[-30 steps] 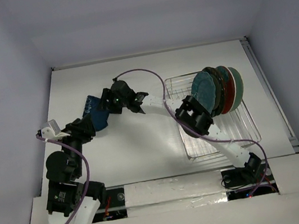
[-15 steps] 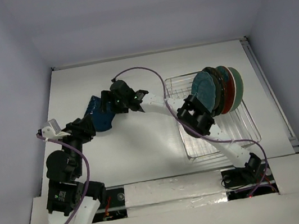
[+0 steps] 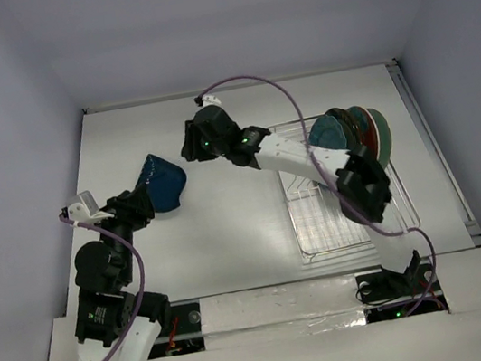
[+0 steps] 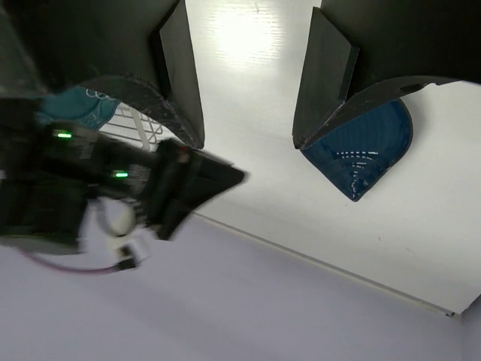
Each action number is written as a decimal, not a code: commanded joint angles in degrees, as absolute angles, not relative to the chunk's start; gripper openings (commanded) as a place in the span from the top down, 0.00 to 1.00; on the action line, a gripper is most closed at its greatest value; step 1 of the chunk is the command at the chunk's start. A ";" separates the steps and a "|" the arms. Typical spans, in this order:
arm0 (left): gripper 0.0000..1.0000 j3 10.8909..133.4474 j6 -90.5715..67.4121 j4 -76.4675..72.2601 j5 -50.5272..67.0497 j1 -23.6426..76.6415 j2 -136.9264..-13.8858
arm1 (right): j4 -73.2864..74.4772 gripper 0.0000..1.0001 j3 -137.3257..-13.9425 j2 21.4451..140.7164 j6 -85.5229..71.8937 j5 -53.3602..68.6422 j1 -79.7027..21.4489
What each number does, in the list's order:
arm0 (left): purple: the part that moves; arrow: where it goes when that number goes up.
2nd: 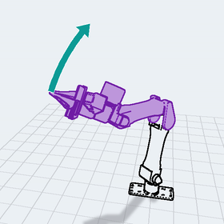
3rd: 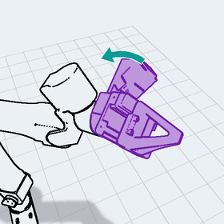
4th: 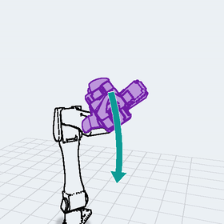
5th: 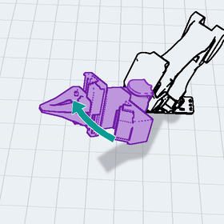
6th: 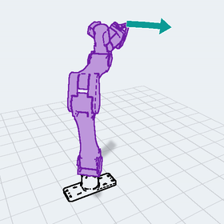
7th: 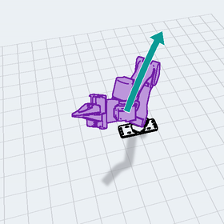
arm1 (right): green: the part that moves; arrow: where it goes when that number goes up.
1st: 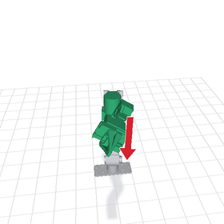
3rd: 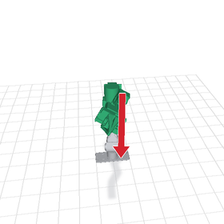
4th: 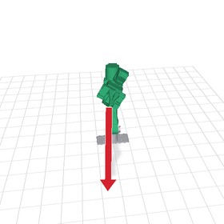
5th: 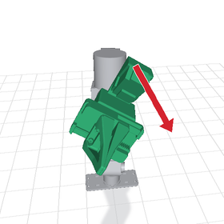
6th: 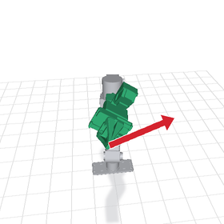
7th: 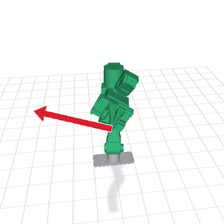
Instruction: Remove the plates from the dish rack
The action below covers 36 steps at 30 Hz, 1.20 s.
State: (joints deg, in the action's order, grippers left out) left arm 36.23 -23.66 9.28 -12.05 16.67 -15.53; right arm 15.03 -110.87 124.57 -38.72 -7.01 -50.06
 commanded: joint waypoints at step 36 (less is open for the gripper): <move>0.65 36.12 -23.47 7.12 -11.87 16.26 -17.40 | 26.63 0.70 -53.88 59.58 -27.07 -32.69 -25.14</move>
State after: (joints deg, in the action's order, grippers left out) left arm 36.23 -23.49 9.28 -12.05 16.51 -17.04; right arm 29.10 -53.74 58.46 -27.83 -31.42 -26.55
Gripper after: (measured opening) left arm 0.346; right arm 0.302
